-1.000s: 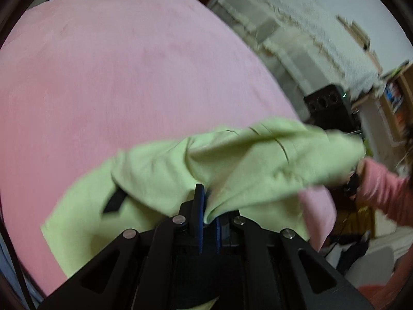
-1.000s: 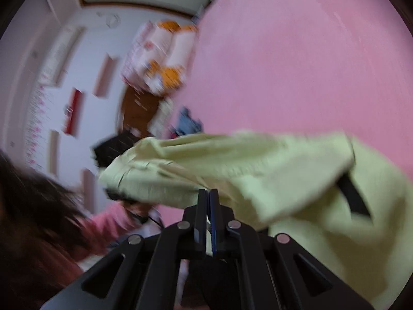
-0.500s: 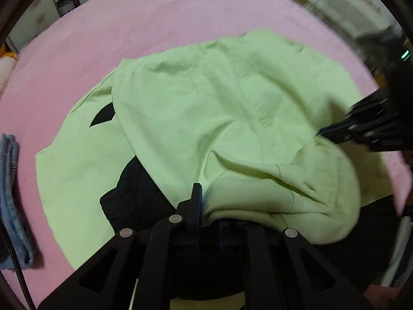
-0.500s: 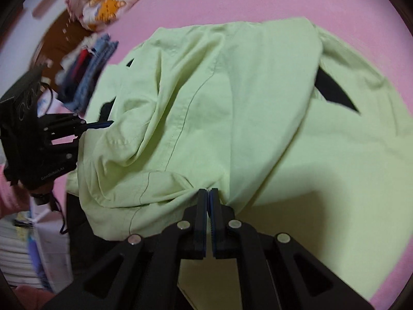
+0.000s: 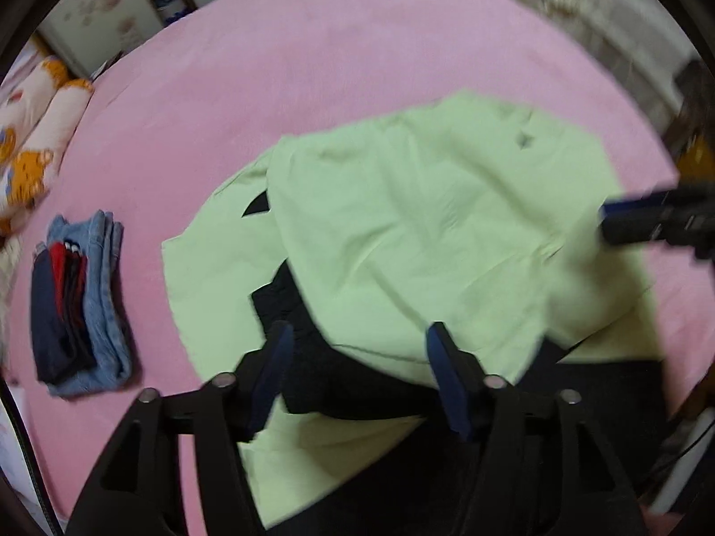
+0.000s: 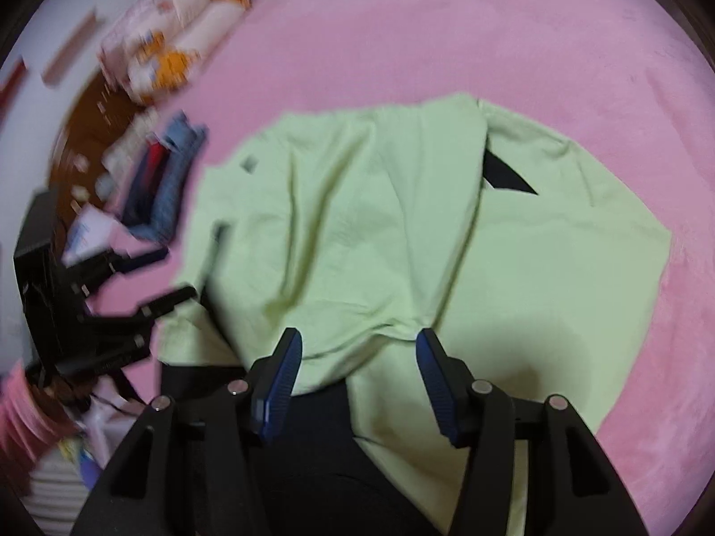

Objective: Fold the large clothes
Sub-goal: 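Fold the pale-green hood down over the jacket body with both grippers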

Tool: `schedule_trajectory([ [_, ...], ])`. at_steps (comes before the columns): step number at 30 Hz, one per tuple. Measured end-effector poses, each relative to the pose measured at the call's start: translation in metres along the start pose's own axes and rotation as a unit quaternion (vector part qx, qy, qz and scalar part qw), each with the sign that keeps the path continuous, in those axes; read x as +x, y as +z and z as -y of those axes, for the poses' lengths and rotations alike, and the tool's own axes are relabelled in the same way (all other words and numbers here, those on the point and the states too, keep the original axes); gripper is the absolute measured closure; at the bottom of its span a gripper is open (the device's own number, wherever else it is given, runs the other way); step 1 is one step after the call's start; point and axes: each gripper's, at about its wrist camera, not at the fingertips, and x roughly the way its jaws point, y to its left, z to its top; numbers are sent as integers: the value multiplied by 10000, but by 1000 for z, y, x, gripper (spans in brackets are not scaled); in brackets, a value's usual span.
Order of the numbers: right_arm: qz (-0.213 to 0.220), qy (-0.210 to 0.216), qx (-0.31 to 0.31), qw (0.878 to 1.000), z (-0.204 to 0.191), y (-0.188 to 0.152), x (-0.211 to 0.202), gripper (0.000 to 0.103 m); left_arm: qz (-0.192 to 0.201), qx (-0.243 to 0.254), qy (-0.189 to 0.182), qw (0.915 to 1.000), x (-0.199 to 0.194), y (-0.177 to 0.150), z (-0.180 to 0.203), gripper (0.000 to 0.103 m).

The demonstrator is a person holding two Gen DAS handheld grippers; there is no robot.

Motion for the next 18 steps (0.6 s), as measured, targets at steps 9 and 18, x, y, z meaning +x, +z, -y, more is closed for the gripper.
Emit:
schedule_trajectory([
  [9, 136, 1014, 1118, 9885, -12, -20, 67, 99, -170, -1399, -478, 9889, 42, 1, 28, 92],
  [18, 251, 334, 1002, 9941, -2, -43, 104, 103, -367, -2143, -103, 9760, 75, -37, 6, 91],
])
